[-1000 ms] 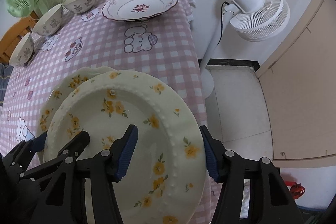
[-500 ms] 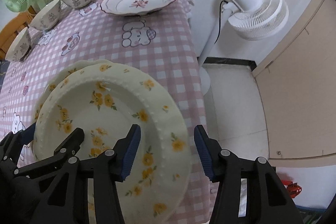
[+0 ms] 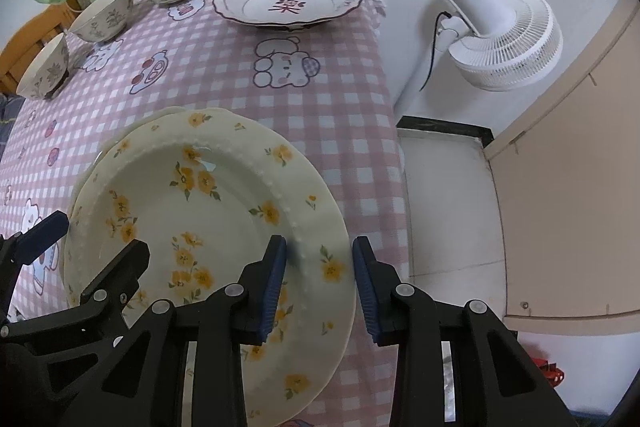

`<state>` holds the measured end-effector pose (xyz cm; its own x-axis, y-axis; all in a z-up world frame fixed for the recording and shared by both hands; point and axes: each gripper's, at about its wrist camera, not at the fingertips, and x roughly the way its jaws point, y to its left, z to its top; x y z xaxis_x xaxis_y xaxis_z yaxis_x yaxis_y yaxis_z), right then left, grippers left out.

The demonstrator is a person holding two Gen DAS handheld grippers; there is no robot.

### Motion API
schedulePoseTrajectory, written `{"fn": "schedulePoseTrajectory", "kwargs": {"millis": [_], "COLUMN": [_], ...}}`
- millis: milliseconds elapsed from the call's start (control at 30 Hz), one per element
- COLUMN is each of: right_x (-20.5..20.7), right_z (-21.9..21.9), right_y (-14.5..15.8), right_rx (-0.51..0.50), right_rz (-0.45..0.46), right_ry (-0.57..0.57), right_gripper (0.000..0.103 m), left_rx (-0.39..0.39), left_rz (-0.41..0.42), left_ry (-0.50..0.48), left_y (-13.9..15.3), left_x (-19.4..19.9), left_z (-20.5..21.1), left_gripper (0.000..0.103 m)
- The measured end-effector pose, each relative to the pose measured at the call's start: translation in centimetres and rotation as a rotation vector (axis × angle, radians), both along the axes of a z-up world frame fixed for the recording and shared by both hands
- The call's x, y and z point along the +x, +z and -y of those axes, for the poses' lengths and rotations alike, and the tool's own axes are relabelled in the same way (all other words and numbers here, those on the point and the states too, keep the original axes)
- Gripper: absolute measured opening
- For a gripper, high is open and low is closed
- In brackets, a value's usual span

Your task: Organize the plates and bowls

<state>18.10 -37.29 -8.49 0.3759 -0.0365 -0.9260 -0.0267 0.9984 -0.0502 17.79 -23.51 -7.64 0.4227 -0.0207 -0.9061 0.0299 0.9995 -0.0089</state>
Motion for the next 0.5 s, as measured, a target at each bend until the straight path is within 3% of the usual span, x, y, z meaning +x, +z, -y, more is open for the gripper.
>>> {"fn": "schedulePoseTrajectory", "kwargs": {"millis": [300,500], "right_x": [0.2,-0.4], "right_z": [-0.1,-0.7], "right_y": [0.6,3.6], "right_rx": [0.037,0.092], "right_rz": [-0.007,0.089], "right_ry": [-0.039,-0.088], "right_gripper": [0.040,0.044], "left_rx": [-0.012,-0.018], "left_rz": [0.014,0.067], "left_ry": [-0.010,-0.076], "left_y": [1.2,3.4], "left_x": [-0.1,0.5], "left_z": [-1.1,-2.0], "left_gripper": [0.086,0.088]}}
